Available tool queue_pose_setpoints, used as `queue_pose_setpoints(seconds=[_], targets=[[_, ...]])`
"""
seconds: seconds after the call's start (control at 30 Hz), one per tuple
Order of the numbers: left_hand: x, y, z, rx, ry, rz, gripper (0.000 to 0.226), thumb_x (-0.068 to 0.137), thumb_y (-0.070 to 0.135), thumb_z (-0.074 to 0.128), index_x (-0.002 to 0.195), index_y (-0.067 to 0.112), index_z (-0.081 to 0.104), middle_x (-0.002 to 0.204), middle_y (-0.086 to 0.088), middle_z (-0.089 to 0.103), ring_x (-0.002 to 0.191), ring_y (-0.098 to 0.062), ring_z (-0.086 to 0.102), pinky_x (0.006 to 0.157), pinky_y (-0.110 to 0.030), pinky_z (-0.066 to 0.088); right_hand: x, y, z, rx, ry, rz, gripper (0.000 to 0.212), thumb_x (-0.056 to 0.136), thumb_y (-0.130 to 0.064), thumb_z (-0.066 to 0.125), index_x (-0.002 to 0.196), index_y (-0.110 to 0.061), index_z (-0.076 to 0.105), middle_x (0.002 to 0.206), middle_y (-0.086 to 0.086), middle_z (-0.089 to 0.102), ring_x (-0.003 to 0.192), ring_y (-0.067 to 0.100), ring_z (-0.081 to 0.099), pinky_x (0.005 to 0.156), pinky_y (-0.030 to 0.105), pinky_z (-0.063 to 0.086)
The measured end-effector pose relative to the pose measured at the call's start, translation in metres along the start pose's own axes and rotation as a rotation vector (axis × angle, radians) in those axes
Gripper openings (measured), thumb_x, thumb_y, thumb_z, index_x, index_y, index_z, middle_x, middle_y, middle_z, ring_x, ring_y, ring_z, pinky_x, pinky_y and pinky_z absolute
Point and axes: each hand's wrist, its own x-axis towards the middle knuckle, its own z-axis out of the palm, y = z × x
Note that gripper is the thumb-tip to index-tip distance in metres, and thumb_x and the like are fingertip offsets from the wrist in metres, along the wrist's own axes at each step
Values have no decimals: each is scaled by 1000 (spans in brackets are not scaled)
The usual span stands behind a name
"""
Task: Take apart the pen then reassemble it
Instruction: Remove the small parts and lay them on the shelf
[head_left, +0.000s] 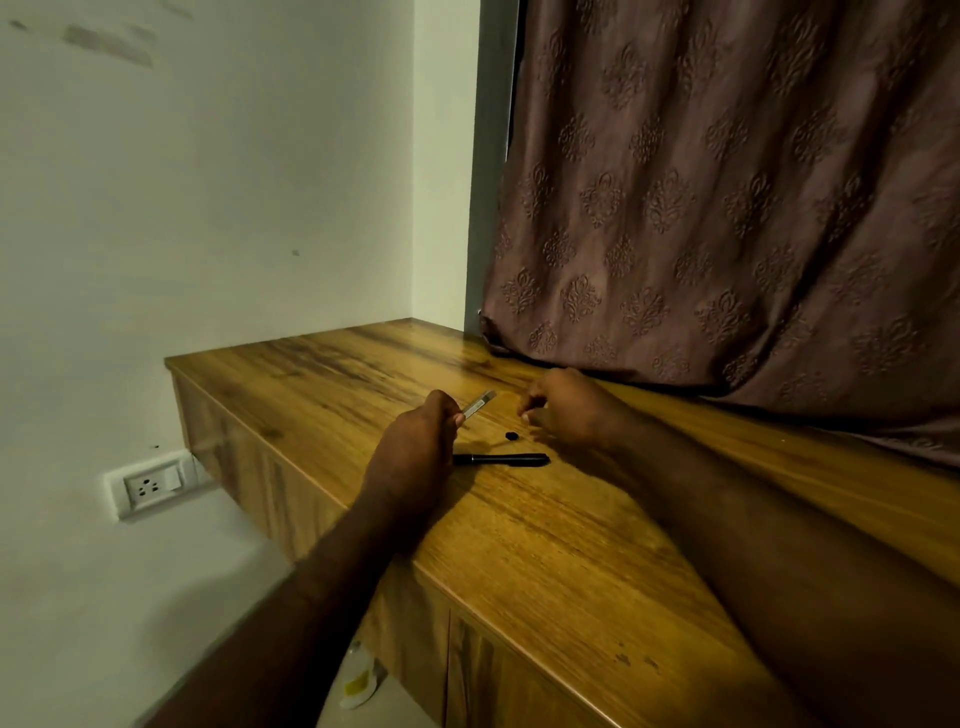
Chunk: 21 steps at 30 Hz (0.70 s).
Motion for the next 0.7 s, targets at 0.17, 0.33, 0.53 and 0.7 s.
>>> queue_pose_setpoints(seconds=[0.17, 0.33, 0.53, 0.7], targets=[[1, -4, -2, 37, 137, -117, 11, 96, 25, 47, 99, 17, 53, 81, -2, 63, 67, -16, 56, 59, -37, 50, 18, -20, 9, -230, -168, 8, 11, 83, -11, 66, 89, -19, 71, 88, 3, 68, 84, 18, 64, 78, 44, 58], [3, -7, -1, 27, 154, -120, 11, 95, 25, 48, 99, 16, 53, 80, -2, 61, 65, -14, 55, 54, -28, 41, 31, -26, 19, -382, -144, 7, 9, 79, -11, 67, 80, -19, 70, 84, 1, 67, 81, 19, 64, 77, 43, 58], [3, -12, -2, -130, 180, -169, 10, 96, 21, 47, 101, 15, 53, 83, 0, 61, 70, -13, 56, 57, -27, 45, 23, -31, 21, -29, -79, 20, 12, 89, -5, 57, 88, -9, 68, 77, 4, 64, 72, 19, 61, 62, 32, 55], [9, -16, -4, -358, 216, -198, 9, 97, 15, 44, 98, 19, 51, 83, 2, 58, 66, -11, 52, 51, -16, 43, 13, -49, 7, 846, 134, 46, 15, 90, 8, 52, 100, 5, 63, 91, 19, 63, 66, 18, 62, 58, 21, 57]])
